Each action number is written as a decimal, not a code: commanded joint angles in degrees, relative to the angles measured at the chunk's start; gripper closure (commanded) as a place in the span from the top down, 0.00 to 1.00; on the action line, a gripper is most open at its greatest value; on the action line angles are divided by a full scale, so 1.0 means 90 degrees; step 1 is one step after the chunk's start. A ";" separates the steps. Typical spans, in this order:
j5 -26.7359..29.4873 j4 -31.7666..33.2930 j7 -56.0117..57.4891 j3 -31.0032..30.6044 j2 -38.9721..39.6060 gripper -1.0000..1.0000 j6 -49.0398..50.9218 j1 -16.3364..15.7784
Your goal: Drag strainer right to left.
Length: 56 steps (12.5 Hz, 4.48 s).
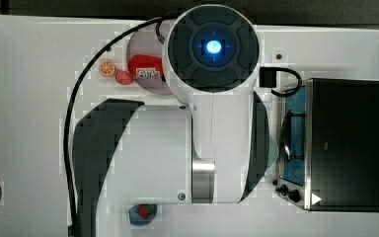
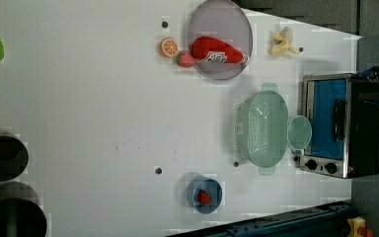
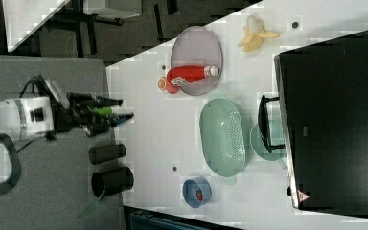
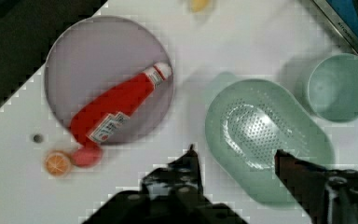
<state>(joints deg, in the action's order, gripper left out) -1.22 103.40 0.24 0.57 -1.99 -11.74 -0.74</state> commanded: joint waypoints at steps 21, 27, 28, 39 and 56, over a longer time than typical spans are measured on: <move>-0.0147 0.3735 -0.3809 0.0122 0.1127 1.00 -0.4606 0.0161; -0.0142 0.3744 -0.4595 -0.0040 0.2386 1.00 -0.5887 -0.0038; -0.0141 0.3739 -0.4602 -0.0042 0.2492 1.00 -0.6013 -0.0074; 0.0834 0.3722 -0.4804 -0.0427 0.2664 1.00 -0.6097 -0.0761; 0.1216 0.2213 -0.7358 -0.0667 0.3498 1.00 -0.5533 -0.2733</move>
<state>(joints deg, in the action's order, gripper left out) 11.09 125.33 -61.38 -4.70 29.15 -61.77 -24.51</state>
